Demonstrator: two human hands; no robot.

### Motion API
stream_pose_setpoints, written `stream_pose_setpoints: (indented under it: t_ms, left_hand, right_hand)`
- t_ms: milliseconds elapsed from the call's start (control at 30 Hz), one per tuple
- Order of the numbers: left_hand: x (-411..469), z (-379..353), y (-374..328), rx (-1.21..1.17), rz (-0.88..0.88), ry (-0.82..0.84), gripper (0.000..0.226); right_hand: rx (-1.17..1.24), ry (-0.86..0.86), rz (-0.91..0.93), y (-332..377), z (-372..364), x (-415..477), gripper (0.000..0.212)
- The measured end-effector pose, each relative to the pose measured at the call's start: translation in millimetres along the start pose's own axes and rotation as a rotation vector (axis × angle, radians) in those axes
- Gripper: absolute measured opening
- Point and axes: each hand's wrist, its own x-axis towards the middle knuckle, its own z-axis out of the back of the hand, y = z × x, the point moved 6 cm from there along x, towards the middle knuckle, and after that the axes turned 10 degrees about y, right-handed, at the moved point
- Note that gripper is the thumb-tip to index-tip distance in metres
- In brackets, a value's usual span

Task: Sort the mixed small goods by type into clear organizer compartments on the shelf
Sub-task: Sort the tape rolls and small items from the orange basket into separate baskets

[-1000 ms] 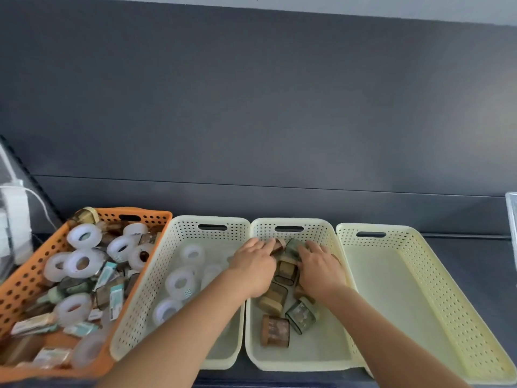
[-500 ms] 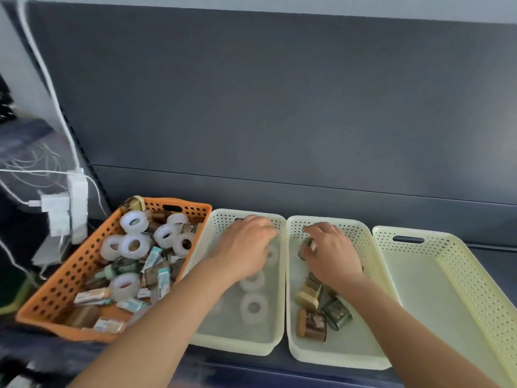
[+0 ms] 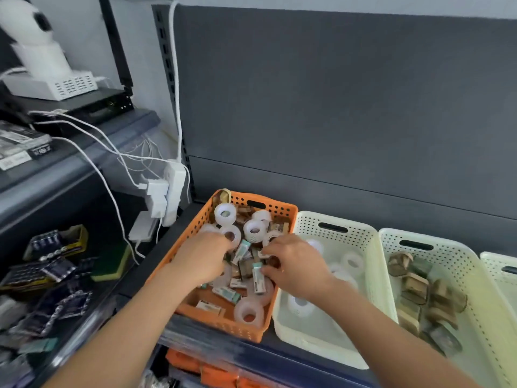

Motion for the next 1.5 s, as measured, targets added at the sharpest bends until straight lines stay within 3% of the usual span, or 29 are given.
stream_pose_setpoints:
  t_ms: [33,133,300,467,667,733,933,1133,1367,1500]
  left_hand:
    - [-1,-7,6,-0.001,0.001,0.028,0.008]
    - [0,-27,16,-0.022,-0.019,0.094,0.01]
    - [5,-42,18,0.025,-0.109,0.069,0.021]
    - [8,-44,20,0.027,-0.154,0.039,0.019]
    - [10,-44,26,-0.044,-0.183,0.023,0.02]
    - [10,-43,30,-0.102,-0.188,0.02,0.019]
    - [6,-40,41,-0.21,-0.187,0.007,0.014]
    - [5,-13,41,-0.365,-0.187,-0.109,0.022]
    - [9,41,-18,-0.508,-0.293,-0.404,0.025]
    - [22,44,-74,-0.418,-0.378,-0.426,0.024]
  right_hand:
    - [-0.013,0.032,0.004,7,-5,7,0.026]
    - [-0.102,0.133,0.0,24,-22,26,0.029]
    - [-0.28,0.275,-0.085,34,-46,47,0.032]
    - [-0.292,0.253,-0.125,33,-53,55,0.028]
    - [-0.103,-0.031,-0.127,34,-40,62,0.04]
    - [-0.117,-0.033,-0.104,38,-42,69,0.046]
    - [-0.036,-0.068,-0.162,28,-41,76,0.028]
    - [0.177,-0.334,-0.147,20,-11,61,0.019]
    - [0.181,-0.601,-0.242,-26,31,5,0.018]
    - [0.115,-0.562,-0.382,-71,35,-35,0.016]
